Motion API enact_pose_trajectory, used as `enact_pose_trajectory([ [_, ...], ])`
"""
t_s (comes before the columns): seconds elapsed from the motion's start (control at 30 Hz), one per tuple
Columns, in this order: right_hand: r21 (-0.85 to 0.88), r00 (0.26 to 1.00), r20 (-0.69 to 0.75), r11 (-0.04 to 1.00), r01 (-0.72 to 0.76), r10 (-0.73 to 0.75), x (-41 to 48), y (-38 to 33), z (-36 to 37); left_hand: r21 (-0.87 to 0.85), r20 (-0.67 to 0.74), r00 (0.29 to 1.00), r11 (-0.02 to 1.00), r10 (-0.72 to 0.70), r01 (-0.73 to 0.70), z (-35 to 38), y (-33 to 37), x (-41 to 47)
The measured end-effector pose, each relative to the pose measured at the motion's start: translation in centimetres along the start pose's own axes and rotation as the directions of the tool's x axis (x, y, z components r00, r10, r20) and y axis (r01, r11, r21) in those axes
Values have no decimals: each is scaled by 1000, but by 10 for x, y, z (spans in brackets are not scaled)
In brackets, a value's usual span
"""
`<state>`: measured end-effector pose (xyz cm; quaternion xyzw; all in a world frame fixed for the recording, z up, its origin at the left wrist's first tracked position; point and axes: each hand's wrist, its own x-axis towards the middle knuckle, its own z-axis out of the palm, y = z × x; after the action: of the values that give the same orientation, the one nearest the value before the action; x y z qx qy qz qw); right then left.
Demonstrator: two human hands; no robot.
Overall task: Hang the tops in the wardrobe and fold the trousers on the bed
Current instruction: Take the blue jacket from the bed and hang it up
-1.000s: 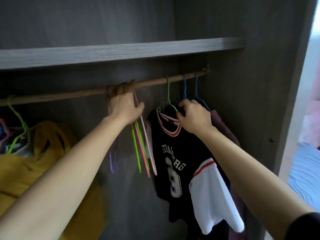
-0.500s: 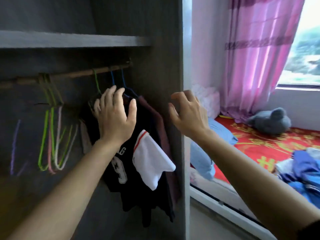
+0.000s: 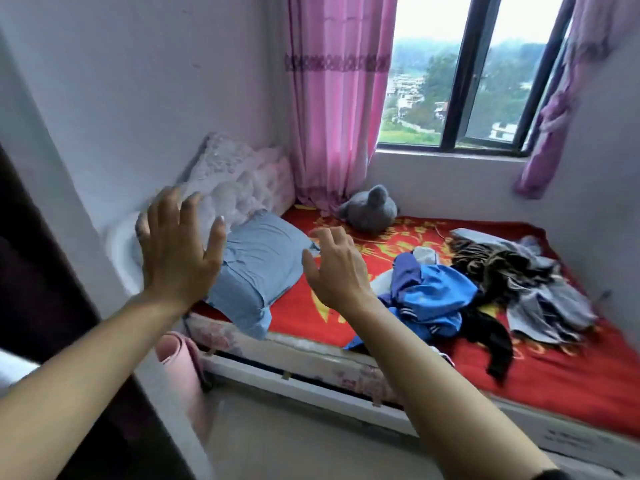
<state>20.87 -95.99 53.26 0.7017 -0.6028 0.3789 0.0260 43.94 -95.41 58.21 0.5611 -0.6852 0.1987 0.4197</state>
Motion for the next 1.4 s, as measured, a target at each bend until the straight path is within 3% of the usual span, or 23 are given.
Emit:
enact_pose_trajectory([
  [0.17,-116,983,24,977,-178,182,-12,165,-40,-151,157,988,988,-8,32,125,121,-12],
  [0.33,-149,927,7,917,-370,375,-22,278,-76,-255,302,942,965,147,-69,222,210,-19],
  [0.57,-175,817,-7,804,-569,577,-24,388,-71,-377,391,867,913,308,-154,355,282,-5],
  [0.77,-263,707,-28,677,-687,707,31,484,-60,-469,471,785,868,401,-162,483,316,31],
  [0.97,-301,534,18,514,-803,845,75,564,-22,-493,583,657,851,477,-180,608,324,63],
  [1.1,-292,452,79,454,-841,888,66,602,25,-445,716,554,889,425,-107,676,325,47],
  [1.2,-309,362,203,410,-858,910,51,634,63,-380,825,430,923,367,-58,717,324,12],
  [1.3,-299,275,298,363,-883,914,39,674,98,-299,907,272,947,320,-118,754,323,-25],
  [1.4,-262,251,373,361,-895,893,30,717,134,-189,958,187,970,216,-151,788,326,-62],
])
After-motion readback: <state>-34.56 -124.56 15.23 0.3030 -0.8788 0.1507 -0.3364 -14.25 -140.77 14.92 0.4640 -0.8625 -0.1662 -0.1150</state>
